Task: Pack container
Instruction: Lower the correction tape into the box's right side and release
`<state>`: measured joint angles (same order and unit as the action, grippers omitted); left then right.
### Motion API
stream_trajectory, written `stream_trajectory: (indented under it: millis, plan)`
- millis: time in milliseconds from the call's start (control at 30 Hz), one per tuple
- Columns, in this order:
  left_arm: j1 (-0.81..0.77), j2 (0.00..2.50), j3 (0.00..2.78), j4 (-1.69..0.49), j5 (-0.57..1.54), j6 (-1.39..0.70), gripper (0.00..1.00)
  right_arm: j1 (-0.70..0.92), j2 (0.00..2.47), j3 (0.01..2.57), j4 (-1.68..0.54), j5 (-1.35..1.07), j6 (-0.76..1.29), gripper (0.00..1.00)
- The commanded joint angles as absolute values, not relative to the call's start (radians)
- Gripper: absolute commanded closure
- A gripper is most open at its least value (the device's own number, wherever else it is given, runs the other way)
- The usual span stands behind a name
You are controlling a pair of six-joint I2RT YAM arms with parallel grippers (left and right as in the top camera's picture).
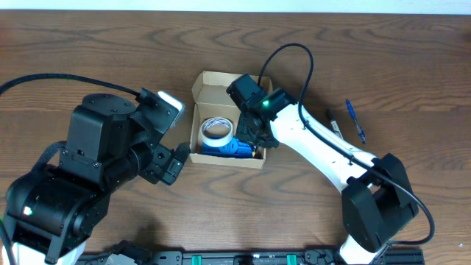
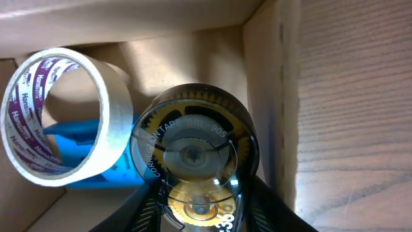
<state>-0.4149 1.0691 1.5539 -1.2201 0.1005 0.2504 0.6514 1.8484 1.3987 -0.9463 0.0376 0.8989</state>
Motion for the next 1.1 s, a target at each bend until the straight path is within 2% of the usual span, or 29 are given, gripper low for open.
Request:
stream_trajectory:
  millis: [0, 1067]
  plan:
    - [-0.412, 1.069, 1.567, -1.220, 0.094, 0.240, 0.05, 0.656, 1.835, 1.385, -0.929, 0.059, 0.901, 0.71]
    - [-0.412, 1.069, 1.567, -1.221, 0.094, 0.240, 0.05, 0.635, 1.872, 1.360, -0.878, 0.109, 0.813, 0.69]
